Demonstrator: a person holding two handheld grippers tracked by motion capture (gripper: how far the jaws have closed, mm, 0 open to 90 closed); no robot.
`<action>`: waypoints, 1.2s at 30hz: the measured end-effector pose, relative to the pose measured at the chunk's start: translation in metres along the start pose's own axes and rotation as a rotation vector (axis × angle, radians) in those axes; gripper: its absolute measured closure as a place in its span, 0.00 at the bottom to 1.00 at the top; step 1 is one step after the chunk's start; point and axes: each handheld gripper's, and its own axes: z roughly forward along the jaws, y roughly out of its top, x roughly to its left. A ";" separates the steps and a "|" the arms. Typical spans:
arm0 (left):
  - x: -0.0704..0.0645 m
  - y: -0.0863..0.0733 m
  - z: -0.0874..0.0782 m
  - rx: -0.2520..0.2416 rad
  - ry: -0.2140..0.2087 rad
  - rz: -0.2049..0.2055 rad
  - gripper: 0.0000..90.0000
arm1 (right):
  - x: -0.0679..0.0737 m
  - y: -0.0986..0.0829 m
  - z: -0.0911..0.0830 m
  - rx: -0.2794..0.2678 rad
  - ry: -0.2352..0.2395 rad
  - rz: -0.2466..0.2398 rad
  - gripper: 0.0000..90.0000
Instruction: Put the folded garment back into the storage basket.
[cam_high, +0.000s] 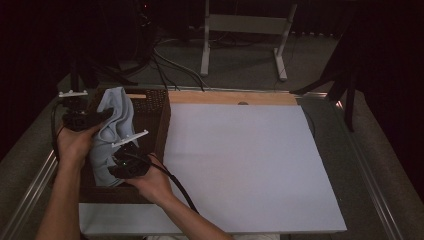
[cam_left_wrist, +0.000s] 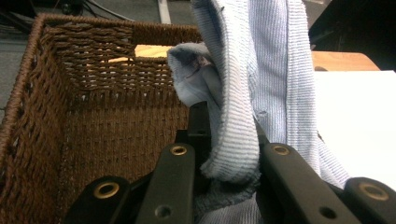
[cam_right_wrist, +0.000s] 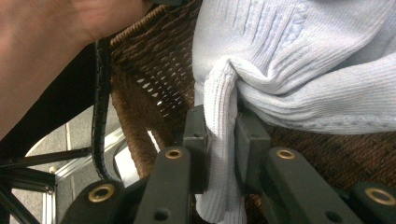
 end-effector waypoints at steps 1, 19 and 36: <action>0.000 0.000 0.000 0.003 0.001 0.001 0.91 | 0.000 0.000 0.000 0.002 0.000 0.000 0.86; -0.002 -0.003 0.005 0.026 0.040 0.045 0.79 | 0.003 -0.004 0.005 0.065 -0.040 -0.006 0.63; -0.005 0.000 0.000 -0.063 0.085 0.008 0.06 | -0.003 -0.002 -0.014 -0.042 -0.080 -0.018 0.13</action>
